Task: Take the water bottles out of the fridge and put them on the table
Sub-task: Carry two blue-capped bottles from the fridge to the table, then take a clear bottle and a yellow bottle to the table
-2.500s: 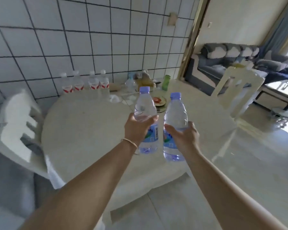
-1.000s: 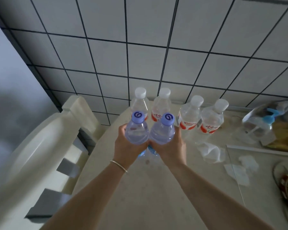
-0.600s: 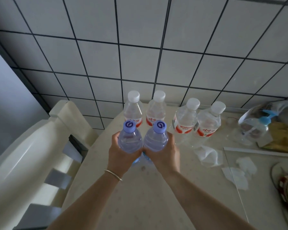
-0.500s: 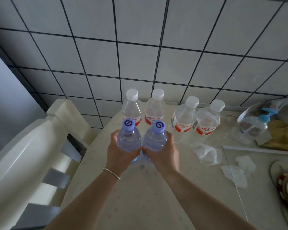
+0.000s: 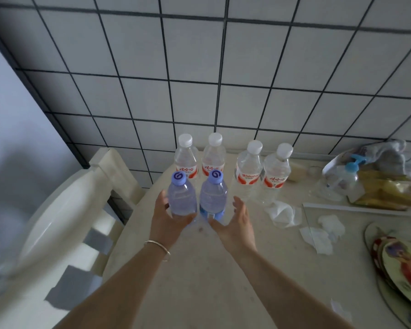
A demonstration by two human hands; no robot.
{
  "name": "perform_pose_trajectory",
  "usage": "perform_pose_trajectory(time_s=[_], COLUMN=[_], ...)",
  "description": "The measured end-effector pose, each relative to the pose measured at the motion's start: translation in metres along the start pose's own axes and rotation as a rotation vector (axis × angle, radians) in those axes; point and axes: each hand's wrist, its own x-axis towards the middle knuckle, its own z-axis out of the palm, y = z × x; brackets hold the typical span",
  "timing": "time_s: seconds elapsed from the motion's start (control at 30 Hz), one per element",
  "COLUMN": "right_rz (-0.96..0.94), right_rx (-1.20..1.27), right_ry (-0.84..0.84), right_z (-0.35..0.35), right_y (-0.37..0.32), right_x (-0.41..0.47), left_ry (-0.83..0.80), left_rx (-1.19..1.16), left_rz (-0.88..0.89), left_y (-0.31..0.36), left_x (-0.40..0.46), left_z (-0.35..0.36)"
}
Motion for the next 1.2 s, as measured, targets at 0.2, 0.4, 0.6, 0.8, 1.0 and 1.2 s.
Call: perform_pose_trajectory(time_s=[0.2,0.4,0.6,0.8,1.0,1.2], right_rz=[-0.108,-0.126,-0.122,-0.161,-0.165,-0.054], right_rx=[-0.055,-0.037,0.101,0.087,0.083,0.148], right_ry=[0.019,0.063,0.081,0.077,0.126,0.21], right_z=[-0.034,-0.069,-0.086,-0.103,-0.106,-0.083], right_y=[-0.008,0.008,0.038,0.042,0.045,0.065], right_x=[-0.067,-0.159,-0.265,-0.362,-0.455,-0.554], left_ry=[0.101,0.05,0.067,0.033,-0.036,-0.162], left_rx=[0.065,0.042,0.066,0.12,0.15,0.169], left_rz=[-0.005,-0.042,-0.014,-0.056,-0.034,0.019], left_y=[0.053,0.087,0.092,0.112,0.131,0.125], left_x=[-0.062,-0.16,-0.289,-0.389,-0.46,-0.536], left_z=[-0.007,-0.018,-0.048,-0.085,-0.118,-0.158])
